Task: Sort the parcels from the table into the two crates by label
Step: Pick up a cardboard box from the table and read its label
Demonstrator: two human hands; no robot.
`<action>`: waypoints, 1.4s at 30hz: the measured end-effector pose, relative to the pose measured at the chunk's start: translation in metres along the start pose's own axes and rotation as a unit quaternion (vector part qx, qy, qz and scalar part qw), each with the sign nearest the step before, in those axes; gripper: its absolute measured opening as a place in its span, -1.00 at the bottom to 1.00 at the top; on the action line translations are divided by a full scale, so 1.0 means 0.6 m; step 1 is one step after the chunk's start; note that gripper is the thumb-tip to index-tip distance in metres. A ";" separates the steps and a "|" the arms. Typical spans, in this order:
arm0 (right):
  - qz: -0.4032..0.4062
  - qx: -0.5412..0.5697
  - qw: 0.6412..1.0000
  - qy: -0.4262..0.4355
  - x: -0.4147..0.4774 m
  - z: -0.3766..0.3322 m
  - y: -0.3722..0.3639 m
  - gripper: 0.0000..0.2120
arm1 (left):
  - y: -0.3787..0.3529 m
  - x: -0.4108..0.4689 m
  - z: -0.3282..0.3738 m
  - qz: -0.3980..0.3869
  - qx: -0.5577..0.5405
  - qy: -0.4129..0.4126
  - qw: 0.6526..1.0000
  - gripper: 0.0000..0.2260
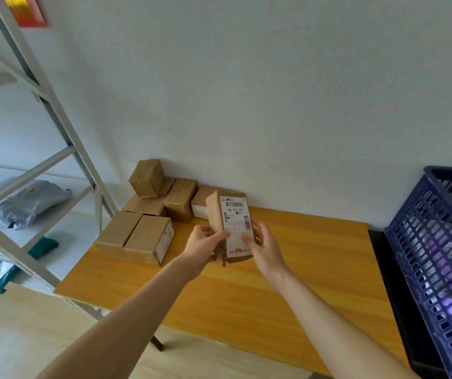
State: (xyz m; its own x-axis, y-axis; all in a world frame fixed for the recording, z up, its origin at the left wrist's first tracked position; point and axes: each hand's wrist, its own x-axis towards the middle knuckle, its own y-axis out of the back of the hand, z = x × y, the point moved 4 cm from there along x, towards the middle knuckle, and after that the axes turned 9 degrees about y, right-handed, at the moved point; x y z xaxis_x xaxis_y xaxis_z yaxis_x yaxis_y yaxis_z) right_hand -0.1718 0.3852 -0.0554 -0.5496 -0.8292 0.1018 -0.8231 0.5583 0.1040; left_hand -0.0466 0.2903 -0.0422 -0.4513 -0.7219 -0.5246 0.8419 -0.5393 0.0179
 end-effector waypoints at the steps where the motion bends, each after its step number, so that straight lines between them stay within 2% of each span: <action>1: 0.016 0.011 1.000 -0.011 -0.001 -0.005 0.011 -0.58 | -0.005 -0.006 0.004 -0.016 0.003 -0.002 1.000 -0.54; 6: 0.040 0.045 0.997 -0.053 -0.014 -0.029 0.061 -0.57 | -0.030 -0.013 0.023 -0.073 0.045 -0.022 0.996 -0.56; 14: 0.091 0.026 0.995 -0.039 -0.019 -0.049 0.092 -0.56 | -0.054 -0.019 0.053 -0.090 0.076 -0.068 0.991 -0.51; 24: 0.147 -0.003 0.989 -0.035 -0.050 -0.081 0.117 -0.52 | -0.091 -0.011 0.060 -0.154 0.090 -0.071 0.981 -0.47; 33: 0.231 -0.024 0.971 -0.054 -0.142 -0.095 0.155 -0.51 | -0.155 -0.050 0.041 -0.231 0.132 -0.081 0.961 -0.47; 42: 0.321 -0.016 0.944 -0.079 -0.265 -0.083 0.194 -0.53 | -0.226 -0.107 -0.016 -0.330 0.196 -0.057 0.922 -0.45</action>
State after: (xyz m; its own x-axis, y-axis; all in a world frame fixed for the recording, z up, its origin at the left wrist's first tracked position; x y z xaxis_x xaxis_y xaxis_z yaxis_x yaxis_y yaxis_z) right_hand -0.1729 0.5832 -0.0102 -0.9501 -0.3119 0.0067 -0.3096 0.9454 0.1017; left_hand -0.1290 0.4138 -0.0191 -0.8738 -0.2093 -0.4390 0.2111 -0.9764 0.0454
